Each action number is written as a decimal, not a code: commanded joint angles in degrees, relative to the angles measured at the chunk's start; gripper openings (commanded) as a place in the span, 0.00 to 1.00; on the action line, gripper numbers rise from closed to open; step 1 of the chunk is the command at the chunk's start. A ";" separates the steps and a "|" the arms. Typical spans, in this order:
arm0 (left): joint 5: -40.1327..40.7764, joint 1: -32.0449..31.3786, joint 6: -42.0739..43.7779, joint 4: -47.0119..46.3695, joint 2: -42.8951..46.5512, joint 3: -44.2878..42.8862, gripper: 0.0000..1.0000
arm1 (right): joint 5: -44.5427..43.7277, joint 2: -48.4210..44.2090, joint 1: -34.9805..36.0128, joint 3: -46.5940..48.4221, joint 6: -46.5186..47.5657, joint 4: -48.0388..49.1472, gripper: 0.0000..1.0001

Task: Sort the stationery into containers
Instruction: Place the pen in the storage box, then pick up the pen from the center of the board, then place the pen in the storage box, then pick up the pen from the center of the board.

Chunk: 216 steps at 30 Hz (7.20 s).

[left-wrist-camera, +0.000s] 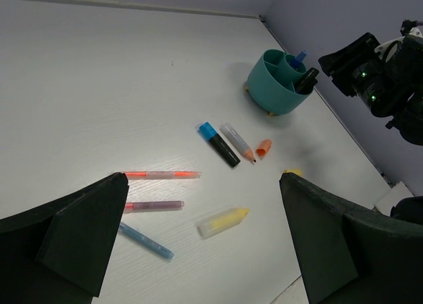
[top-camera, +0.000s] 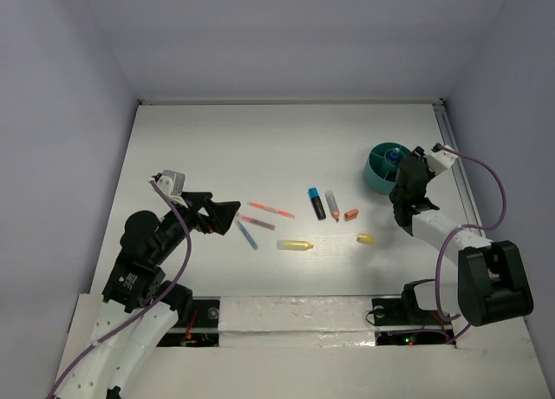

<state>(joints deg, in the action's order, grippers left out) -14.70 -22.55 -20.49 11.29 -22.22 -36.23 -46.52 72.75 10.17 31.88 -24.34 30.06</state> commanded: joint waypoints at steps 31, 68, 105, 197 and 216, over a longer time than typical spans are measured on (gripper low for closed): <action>-0.15 -0.39 0.01 -3.12 -0.11 0.19 0.99 | 45.72 26.64 20.24 50.82 14.93 -67.48 0.49; -0.07 -0.39 0.01 -3.03 0.68 0.10 0.99 | 47.84 52.84 21.99 71.13 18.45 -80.34 0.52; 0.20 -0.39 -0.07 -2.94 0.60 0.10 0.99 | 48.47 30.71 22.52 52.96 9.05 -51.09 0.18; -0.42 2.33 -0.34 -3.38 -2.30 0.28 0.99 | 28.15 -10.36 8.80 14.87 4.47 -33.57 0.35; -1.47 3.39 -0.16 -3.55 -4.06 0.37 0.99 | 44.24 12.68 21.73 25.78 9.04 -52.21 0.57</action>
<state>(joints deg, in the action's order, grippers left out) -14.92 -19.64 -20.62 10.92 -25.61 -36.16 -3.77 85.06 31.31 56.07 -16.67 -18.02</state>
